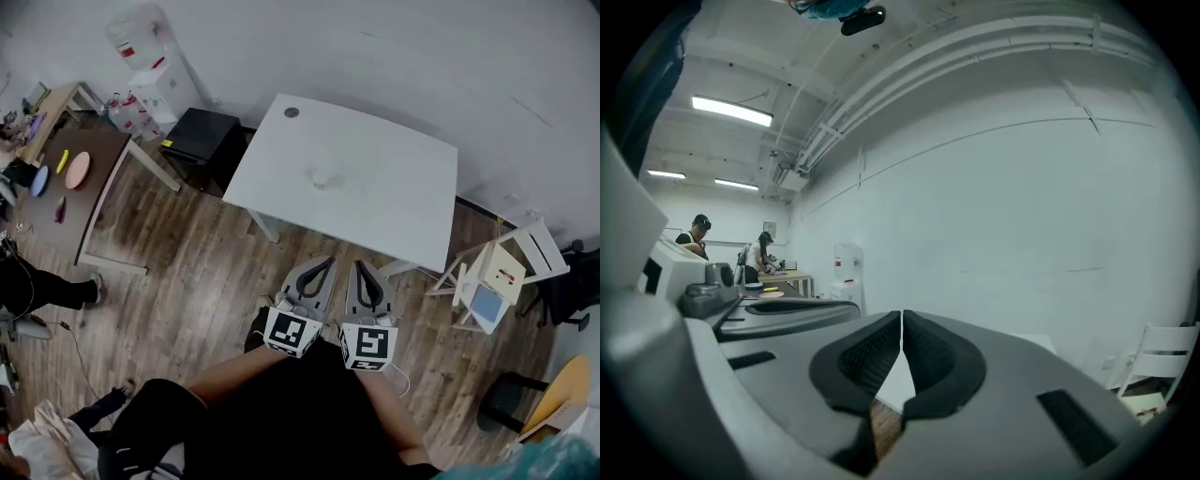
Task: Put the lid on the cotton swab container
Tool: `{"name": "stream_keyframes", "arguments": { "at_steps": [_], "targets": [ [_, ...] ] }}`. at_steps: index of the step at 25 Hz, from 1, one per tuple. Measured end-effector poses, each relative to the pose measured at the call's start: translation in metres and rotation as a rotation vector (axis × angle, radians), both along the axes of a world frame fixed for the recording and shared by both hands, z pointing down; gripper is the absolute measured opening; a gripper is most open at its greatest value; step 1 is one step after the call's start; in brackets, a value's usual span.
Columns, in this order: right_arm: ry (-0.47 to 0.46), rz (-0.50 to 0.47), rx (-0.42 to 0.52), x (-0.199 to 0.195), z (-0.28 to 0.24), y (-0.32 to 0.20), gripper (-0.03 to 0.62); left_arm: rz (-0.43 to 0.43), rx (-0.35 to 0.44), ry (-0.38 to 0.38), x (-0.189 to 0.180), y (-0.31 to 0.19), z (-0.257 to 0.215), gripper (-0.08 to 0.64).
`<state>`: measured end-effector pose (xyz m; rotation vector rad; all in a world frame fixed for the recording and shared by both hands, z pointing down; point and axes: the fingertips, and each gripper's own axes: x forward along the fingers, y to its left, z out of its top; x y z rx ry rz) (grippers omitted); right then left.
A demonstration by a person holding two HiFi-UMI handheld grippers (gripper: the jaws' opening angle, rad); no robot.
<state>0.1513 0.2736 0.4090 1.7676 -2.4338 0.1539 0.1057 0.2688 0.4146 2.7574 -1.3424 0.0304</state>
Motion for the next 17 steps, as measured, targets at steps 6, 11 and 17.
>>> {"name": "stream_keyframes", "arguments": {
  "at_steps": [6, 11, 17],
  "targets": [
    [0.019, -0.018, -0.015, -0.004, 0.008, 0.02, 0.034, -0.007, 0.025, -0.029, 0.008, 0.018, -0.003, 0.012],
    [0.02, -0.029, -0.012, -0.01, 0.012, 0.029, 0.032, -0.018, 0.007, -0.038, 0.004, 0.028, 0.005, 0.012],
    [0.013, -0.058, -0.024, -0.013, 0.017, 0.032, 0.031, -0.021, -0.004, -0.069, 0.007, 0.03, 0.007, 0.012]
  ]
}}
